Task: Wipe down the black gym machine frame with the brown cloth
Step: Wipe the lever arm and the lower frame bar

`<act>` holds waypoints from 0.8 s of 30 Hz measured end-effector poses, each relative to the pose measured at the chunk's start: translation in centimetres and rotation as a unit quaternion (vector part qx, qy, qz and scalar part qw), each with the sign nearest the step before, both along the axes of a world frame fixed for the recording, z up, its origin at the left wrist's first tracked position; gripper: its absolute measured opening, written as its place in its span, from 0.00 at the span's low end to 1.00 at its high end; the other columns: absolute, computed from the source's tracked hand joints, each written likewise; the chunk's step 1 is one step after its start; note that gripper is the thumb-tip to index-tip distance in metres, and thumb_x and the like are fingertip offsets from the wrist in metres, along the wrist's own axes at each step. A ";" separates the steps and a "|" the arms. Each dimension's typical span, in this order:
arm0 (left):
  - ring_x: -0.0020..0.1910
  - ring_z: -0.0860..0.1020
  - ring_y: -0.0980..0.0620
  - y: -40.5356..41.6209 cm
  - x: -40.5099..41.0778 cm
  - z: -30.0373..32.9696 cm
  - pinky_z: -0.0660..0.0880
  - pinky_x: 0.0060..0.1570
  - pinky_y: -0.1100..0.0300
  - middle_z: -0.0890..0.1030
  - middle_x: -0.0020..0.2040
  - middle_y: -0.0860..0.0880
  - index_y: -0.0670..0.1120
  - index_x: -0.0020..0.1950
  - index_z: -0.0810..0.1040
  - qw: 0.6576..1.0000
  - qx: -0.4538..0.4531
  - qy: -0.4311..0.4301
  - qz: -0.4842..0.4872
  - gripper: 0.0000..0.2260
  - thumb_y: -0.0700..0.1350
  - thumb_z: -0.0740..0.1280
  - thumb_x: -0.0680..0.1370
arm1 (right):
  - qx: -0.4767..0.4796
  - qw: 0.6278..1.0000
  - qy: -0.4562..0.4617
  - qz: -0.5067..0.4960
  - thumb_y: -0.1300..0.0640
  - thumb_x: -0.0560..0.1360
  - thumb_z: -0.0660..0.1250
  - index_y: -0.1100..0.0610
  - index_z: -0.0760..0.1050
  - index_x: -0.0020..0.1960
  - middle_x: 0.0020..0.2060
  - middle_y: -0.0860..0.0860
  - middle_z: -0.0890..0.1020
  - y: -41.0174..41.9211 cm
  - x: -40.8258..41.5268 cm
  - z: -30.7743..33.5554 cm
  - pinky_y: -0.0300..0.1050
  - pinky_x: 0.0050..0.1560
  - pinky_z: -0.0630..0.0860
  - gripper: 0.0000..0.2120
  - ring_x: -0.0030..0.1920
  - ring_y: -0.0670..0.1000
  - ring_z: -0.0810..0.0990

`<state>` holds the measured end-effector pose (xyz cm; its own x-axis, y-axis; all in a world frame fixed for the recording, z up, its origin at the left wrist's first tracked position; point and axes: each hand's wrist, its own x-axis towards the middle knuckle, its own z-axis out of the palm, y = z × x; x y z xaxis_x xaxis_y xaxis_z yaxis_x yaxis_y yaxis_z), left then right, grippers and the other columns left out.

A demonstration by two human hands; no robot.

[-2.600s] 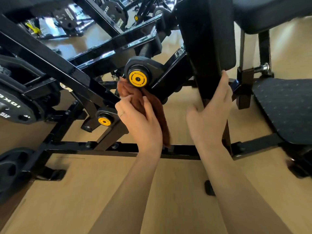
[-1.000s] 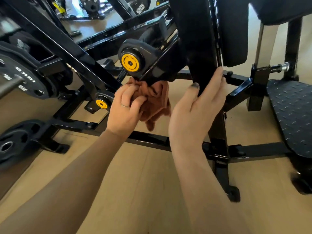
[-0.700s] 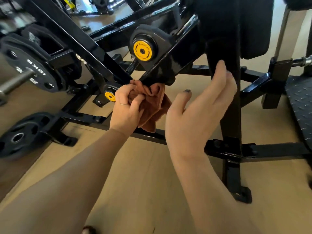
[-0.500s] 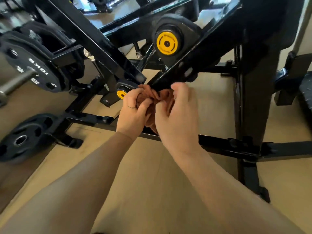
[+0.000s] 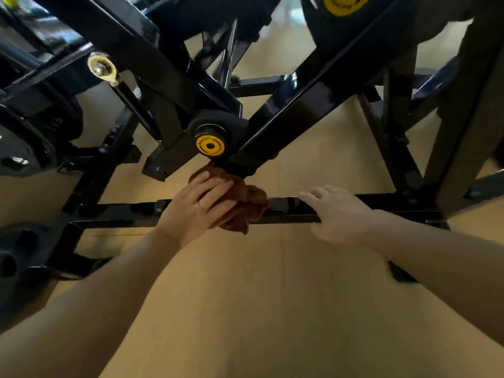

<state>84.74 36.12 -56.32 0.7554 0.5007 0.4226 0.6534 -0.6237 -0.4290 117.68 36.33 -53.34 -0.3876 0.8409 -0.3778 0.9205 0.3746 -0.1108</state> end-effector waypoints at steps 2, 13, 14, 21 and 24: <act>0.66 0.70 0.40 -0.3 -1.1 -1.4 0.48 0.81 0.48 0.69 0.69 0.41 0.47 0.64 0.73 1.000 -0.008 -0.001 0.011 0.22 0.41 0.71 0.71 | -0.020 0.999 -0.024 -0.007 0.45 0.80 0.64 0.45 0.49 0.83 0.79 0.51 0.61 0.0 0.1 -0.9 0.54 0.78 0.57 0.37 0.79 0.55 0.59; 0.64 0.77 0.41 -0.9 7.9 -5.5 0.79 0.60 0.44 0.73 0.68 0.41 0.48 0.69 0.66 0.906 -0.272 -0.203 0.253 0.19 0.48 0.68 0.81 | -0.002 1.000 -0.016 -0.009 0.50 0.81 0.64 0.45 0.43 0.83 0.83 0.51 0.48 -2.0 3.1 -2.4 0.52 0.81 0.46 0.40 0.83 0.53 0.45; 0.61 0.77 0.41 0.2 9.9 -4.9 0.79 0.58 0.45 0.74 0.65 0.41 0.47 0.69 0.64 0.873 -0.287 -0.262 0.295 0.17 0.50 0.63 0.83 | -0.006 1.000 -0.007 -0.023 0.51 0.81 0.65 0.44 0.42 0.83 0.83 0.50 0.49 -2.1 3.8 -2.5 0.52 0.82 0.48 0.41 0.83 0.52 0.45; 0.65 0.74 0.47 0.3 18.2 -5.3 0.73 0.66 0.50 0.75 0.67 0.47 0.49 0.68 0.68 0.898 -0.327 -0.234 0.179 0.15 0.52 0.64 0.83 | -0.029 0.961 0.218 -0.167 0.68 0.77 0.65 0.48 0.54 0.83 0.80 0.49 0.62 -1.0 5.3 -2.3 0.53 0.78 0.62 0.40 0.80 0.52 0.59; 0.68 0.73 0.46 0.5 19.7 -5.7 0.71 0.68 0.50 0.74 0.70 0.46 0.47 0.72 0.70 0.919 -0.300 -0.212 0.145 0.20 0.52 0.64 0.82 | 0.004 0.959 0.224 -0.171 0.68 0.78 0.63 0.50 0.56 0.82 0.79 0.50 0.64 0.7 6.2 -2.4 0.54 0.78 0.63 0.37 0.79 0.52 0.61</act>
